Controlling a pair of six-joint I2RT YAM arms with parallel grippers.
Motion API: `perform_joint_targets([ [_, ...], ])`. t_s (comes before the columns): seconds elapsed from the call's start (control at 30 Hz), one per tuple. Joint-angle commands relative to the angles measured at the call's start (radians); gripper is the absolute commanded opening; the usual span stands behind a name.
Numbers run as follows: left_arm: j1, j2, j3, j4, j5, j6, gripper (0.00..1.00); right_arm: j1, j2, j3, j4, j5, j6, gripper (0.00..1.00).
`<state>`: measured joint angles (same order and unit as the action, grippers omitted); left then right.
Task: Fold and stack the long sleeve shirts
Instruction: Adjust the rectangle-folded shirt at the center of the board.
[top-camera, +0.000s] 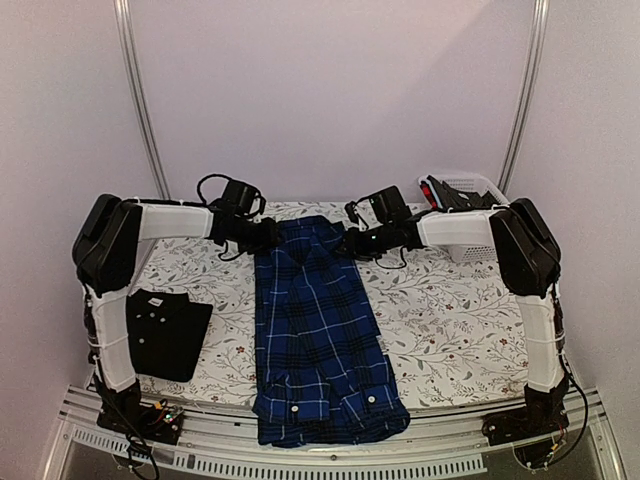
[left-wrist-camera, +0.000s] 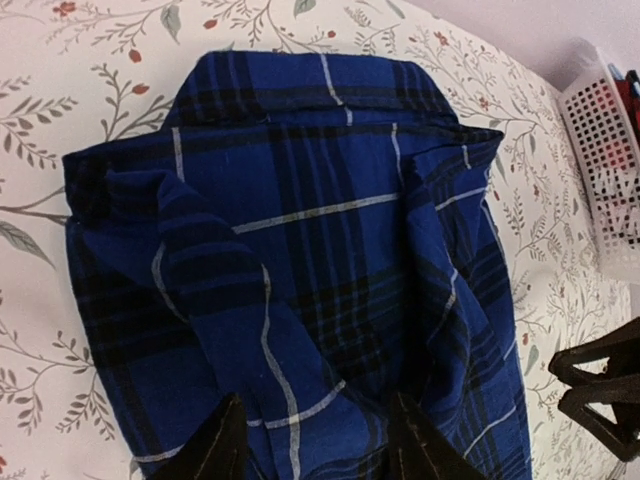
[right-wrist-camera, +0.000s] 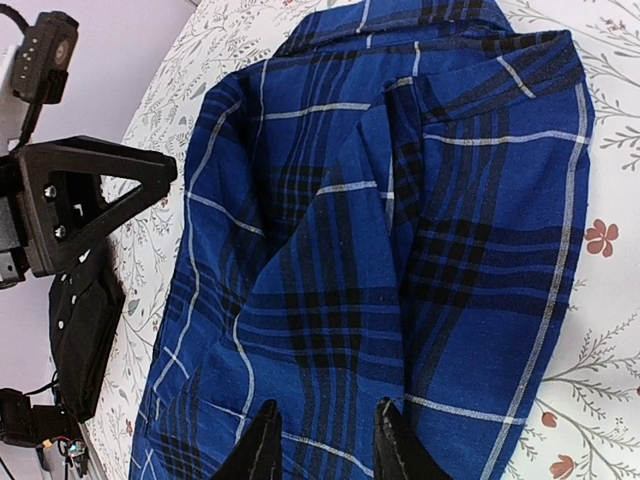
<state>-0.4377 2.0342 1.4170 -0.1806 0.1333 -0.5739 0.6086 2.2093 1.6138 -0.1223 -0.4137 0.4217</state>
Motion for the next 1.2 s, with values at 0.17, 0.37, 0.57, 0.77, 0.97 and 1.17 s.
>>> perform_joint_targets([
  [0.17, 0.032, 0.155, 0.139, 0.043, 0.157, -0.046, 0.51, 0.005, -0.049, 0.008, -0.019, 0.016, -0.019, 0.31],
  [0.37, 0.037, 0.233, 0.236, 0.082, 0.237, -0.038, 0.52, 0.005, -0.05, 0.011, -0.02, 0.017, -0.018, 0.3],
  [0.57, 0.043, 0.302, 0.306, 0.049, 0.217, -0.034, 0.51, 0.006, -0.038, 0.033, -0.028, 0.008, -0.019, 0.3],
  [0.77, 0.053, 0.267, 0.319, 0.002, 0.141, 0.016, 0.49, 0.015, -0.013, 0.109, -0.031, -0.022, -0.031, 0.28],
  [0.97, 0.057, 0.176, 0.29, -0.016, 0.07, 0.067, 0.47, 0.041, 0.077, 0.217, -0.004, -0.106, -0.007, 0.19],
  [1.17, 0.049, 0.089, 0.215, -0.019, 0.045, 0.077, 0.32, 0.042, 0.183, 0.297, 0.079, -0.179, 0.066, 0.09],
])
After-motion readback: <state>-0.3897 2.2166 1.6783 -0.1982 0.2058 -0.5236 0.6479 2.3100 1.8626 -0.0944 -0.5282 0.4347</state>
